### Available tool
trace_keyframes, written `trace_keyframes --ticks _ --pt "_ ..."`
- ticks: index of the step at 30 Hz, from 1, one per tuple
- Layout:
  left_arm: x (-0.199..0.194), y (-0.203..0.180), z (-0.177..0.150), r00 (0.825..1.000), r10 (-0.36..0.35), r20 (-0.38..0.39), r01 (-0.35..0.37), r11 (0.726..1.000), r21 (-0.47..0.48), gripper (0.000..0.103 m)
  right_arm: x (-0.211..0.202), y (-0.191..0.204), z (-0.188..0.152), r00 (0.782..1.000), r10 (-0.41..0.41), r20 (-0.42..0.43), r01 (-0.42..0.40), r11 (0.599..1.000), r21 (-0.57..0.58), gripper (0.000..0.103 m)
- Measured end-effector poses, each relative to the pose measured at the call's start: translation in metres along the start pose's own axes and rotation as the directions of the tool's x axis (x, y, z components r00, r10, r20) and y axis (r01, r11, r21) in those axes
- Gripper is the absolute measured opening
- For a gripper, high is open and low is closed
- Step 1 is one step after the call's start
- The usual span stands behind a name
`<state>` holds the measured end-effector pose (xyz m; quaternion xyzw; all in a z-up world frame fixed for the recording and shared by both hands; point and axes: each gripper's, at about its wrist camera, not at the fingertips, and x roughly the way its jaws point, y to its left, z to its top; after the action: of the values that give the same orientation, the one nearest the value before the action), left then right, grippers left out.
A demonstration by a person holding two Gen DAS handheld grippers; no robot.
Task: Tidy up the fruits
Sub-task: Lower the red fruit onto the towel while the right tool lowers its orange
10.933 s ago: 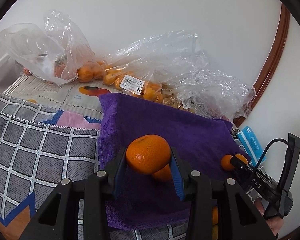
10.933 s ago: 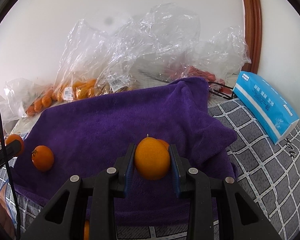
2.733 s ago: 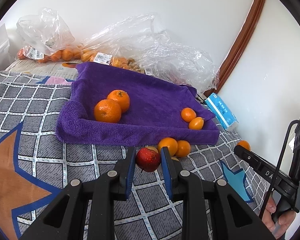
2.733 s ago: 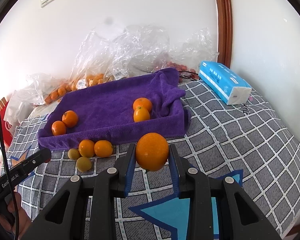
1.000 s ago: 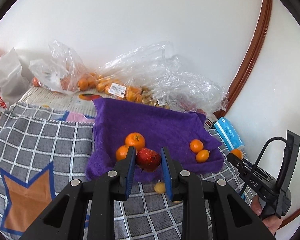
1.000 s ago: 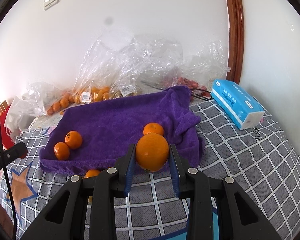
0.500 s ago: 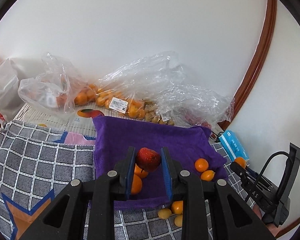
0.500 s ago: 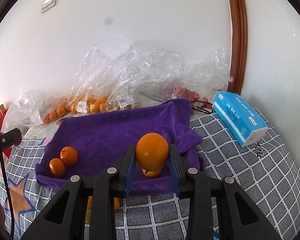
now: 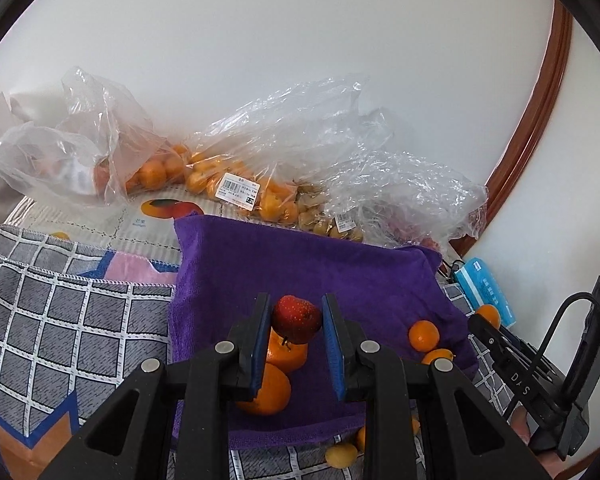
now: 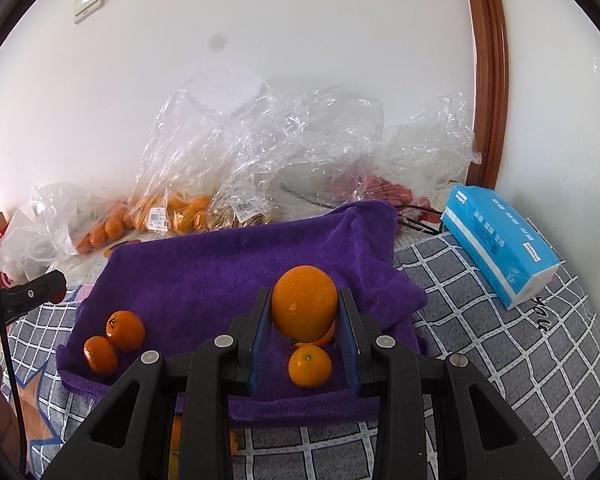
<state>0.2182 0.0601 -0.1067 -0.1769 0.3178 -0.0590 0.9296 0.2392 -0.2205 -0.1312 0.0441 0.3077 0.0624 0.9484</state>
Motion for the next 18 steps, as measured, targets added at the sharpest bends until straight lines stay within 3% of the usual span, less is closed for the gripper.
trace_keyframes --ticks 10,18 --pt "0.022 0.011 -0.014 0.996 -0.083 -0.037 0.081 0.995 -0.057 0.024 0.027 0.006 -0.016 1.0 0.005 -0.029 -0.006 1.0 -0.03 0.032" --pt "0.03 0.004 -0.021 0.993 -0.106 -0.045 0.105 0.994 -0.021 0.024 0.039 0.005 -0.024 0.998 0.018 -0.059 -0.02 0.999 -0.037 0.032"
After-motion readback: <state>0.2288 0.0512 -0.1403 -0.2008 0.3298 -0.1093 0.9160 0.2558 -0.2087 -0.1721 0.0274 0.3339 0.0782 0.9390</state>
